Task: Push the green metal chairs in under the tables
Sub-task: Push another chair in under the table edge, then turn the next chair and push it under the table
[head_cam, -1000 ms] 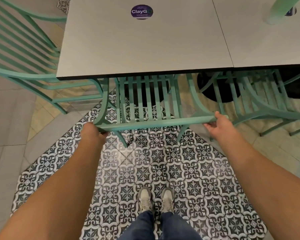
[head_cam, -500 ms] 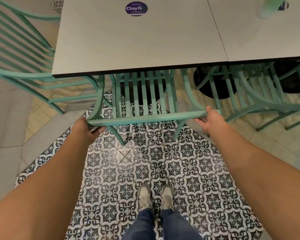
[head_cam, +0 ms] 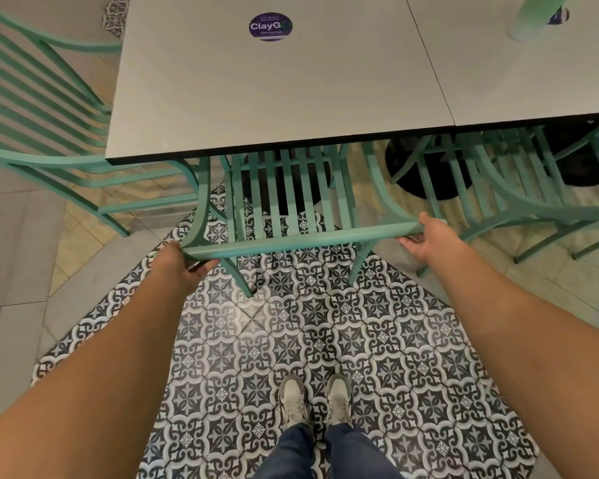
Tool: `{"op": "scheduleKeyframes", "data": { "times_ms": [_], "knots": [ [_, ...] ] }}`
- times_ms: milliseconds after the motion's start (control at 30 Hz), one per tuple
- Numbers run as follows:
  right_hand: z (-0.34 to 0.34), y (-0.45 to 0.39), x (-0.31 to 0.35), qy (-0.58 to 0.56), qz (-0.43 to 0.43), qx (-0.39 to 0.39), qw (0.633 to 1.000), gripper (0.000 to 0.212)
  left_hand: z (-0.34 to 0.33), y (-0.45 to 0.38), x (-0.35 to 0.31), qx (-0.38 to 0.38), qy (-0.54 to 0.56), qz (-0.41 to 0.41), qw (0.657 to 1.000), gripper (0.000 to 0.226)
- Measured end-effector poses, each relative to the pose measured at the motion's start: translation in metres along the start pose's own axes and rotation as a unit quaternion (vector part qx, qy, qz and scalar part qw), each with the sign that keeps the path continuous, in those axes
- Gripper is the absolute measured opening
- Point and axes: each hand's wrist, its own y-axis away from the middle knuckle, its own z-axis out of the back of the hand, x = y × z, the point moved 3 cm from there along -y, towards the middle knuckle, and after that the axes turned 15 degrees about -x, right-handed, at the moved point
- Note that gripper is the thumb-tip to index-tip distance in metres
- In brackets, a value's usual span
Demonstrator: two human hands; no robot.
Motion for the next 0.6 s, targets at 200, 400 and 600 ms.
{"op": "scheduleKeyframes", "data": {
  "times_ms": [200,400,600],
  "knots": [
    [0.0010,-0.0008,-0.0025,-0.007,0.008,0.004,1.000,0.015,0.0008,-0.0010,0.0015,-0.003,0.009,-0.002,1.000,0.026],
    [0.0004,0.0000,-0.0038,-0.014,0.007,0.001,1.000,0.015,-0.0004,-0.0008,0.0015,-0.010,0.013,0.009,1.000,0.026],
    [0.0012,0.0062,-0.0028,-0.014,0.005,0.012,1.000,0.013,0.0028,-0.0016,0.0010,-0.007,-0.008,0.010,1.000,0.031]
  ]
}}
